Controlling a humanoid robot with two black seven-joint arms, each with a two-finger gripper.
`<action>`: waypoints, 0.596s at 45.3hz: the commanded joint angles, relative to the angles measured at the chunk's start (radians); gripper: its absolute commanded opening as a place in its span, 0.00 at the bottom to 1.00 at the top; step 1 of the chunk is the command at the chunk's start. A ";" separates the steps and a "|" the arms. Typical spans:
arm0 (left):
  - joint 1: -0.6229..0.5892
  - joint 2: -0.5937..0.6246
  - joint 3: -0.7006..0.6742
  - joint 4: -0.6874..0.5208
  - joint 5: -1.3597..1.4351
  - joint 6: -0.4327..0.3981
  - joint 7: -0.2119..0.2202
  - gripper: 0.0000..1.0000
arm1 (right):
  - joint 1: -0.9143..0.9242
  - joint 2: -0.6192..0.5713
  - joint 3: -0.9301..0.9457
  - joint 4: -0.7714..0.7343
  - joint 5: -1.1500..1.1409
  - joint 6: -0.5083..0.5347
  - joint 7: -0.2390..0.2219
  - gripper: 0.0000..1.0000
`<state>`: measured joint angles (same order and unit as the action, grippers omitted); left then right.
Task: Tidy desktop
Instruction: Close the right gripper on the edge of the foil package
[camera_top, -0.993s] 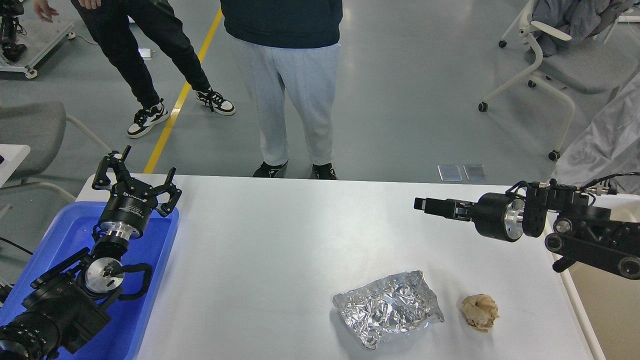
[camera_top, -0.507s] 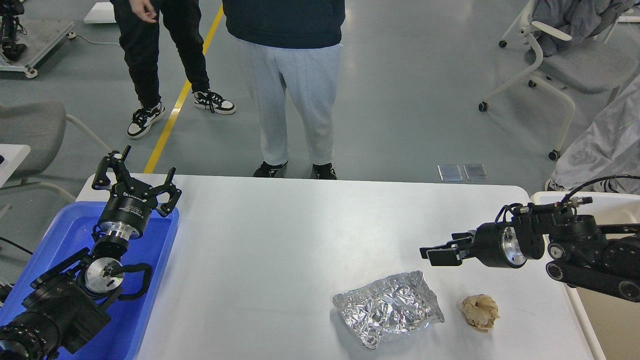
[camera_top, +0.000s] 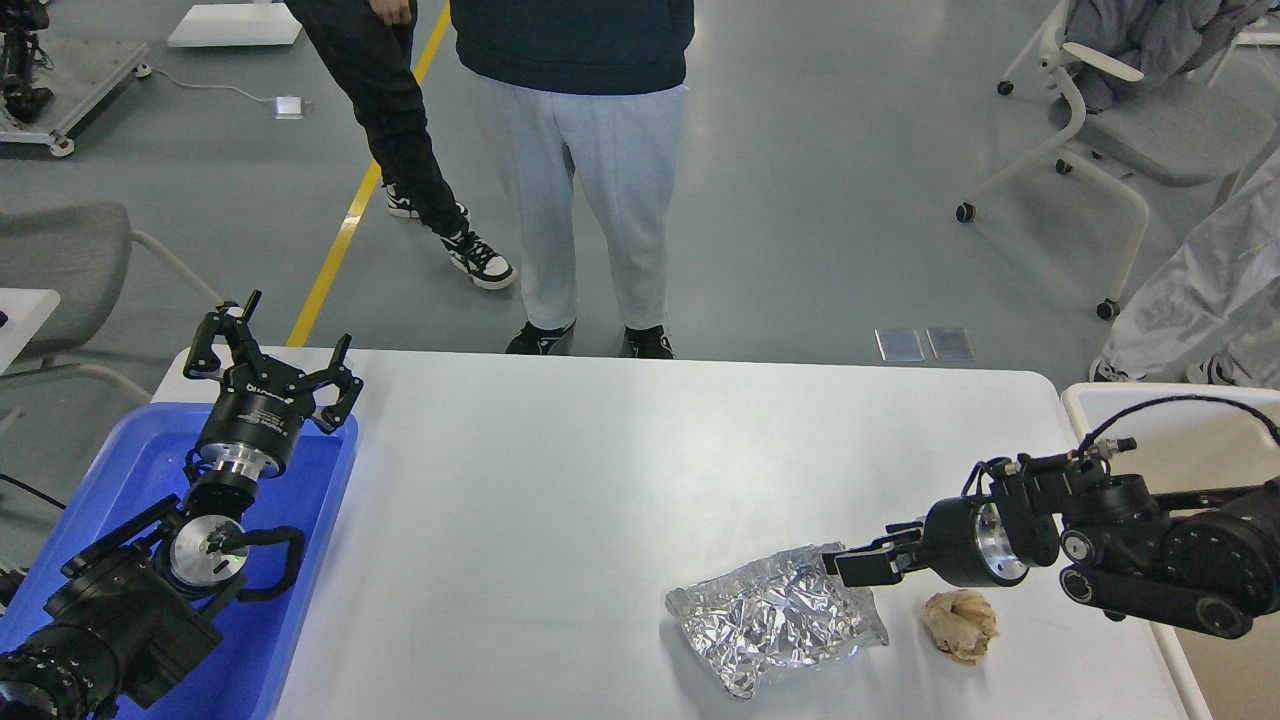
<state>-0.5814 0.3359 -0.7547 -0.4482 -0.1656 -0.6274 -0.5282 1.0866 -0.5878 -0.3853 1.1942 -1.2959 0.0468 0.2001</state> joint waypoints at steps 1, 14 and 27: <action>0.000 0.000 0.000 0.000 0.000 0.000 0.000 1.00 | -0.059 0.045 -0.001 -0.044 0.003 0.004 -0.034 1.00; 0.000 0.000 0.000 0.000 0.000 0.000 0.000 1.00 | -0.094 0.117 0.017 -0.122 0.014 0.005 -0.041 1.00; 0.000 0.000 0.000 0.000 0.000 0.000 -0.001 1.00 | -0.108 0.146 0.009 -0.151 0.001 0.005 -0.016 1.00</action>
<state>-0.5814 0.3359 -0.7547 -0.4483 -0.1657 -0.6274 -0.5281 0.9976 -0.4674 -0.3750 1.0696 -1.2849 0.0526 0.1697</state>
